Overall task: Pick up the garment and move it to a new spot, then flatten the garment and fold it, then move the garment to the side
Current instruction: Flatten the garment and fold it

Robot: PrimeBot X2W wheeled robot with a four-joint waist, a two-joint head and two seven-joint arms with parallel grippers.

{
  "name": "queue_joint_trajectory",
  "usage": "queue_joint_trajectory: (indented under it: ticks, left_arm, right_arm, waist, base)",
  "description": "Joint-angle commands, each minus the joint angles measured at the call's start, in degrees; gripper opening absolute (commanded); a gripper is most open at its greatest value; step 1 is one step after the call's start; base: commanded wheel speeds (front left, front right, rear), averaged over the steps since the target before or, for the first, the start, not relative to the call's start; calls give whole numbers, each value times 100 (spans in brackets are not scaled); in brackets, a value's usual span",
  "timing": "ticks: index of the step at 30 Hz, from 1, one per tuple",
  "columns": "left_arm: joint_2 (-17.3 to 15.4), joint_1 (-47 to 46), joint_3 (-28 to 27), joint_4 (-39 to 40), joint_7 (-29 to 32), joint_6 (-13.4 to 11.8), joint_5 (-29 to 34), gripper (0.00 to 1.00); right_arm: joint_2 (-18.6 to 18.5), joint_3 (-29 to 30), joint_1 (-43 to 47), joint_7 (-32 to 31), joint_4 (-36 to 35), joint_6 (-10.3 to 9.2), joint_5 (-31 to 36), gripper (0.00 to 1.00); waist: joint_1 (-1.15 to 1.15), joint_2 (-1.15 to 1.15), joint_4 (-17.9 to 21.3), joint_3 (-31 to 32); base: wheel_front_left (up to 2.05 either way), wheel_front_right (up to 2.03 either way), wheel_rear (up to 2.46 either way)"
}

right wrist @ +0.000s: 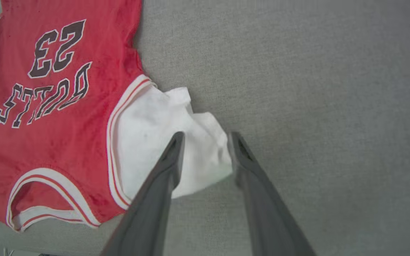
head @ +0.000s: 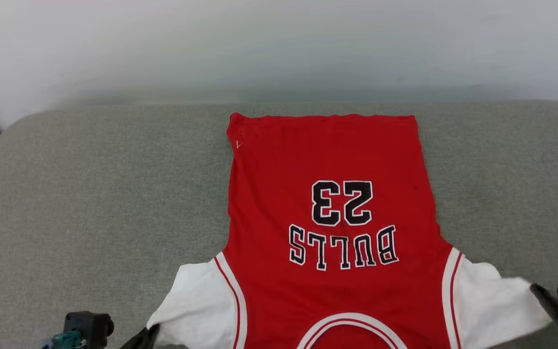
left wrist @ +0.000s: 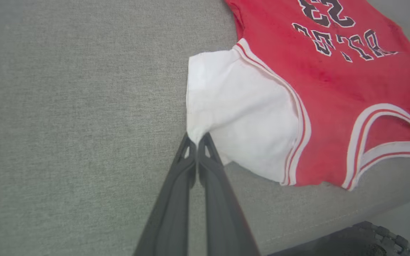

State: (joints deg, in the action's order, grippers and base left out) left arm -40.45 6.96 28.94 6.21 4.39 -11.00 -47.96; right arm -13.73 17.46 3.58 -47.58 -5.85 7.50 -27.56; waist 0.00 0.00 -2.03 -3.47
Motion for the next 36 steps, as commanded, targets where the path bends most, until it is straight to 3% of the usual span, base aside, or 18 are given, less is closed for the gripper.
queue_joint_trajectory:
  ticks: [1,7,13,22,36]
  left_arm:
    - [-10,-65,16,118,40,22,45,0]
    - [-183,-186,91,986,271,-112,213,0]
    - [-359,-481,165,1797,557,-131,475,0]
    - [-252,-1011,279,2583,728,-153,814,0]
    - [103,-1351,428,2868,696,-91,827,0]
  right_arm:
    - [-78,-63,-163,-36,-133,-2,-85,100]
    - [-385,-388,-910,-383,-675,-1,-453,100]
    - [-559,-337,-2295,-1511,-546,-1,-525,100]
    - [-780,-256,-4624,-2629,578,-2,147,100]
    - [-865,43,-6384,-2885,2090,-2,1540,100]
  waist:
    - [0,0,-84,-155]
    - [0,0,-359,-755]
    - [0,0,-808,-1565]
    - [0,0,-1463,-2567]
    - [0,0,-2034,-3294]
  base:
    - [0,0,0]
    - [0,0,0]
    - [0,0,0]
    - [0,0,0]
    - [0,0,0]
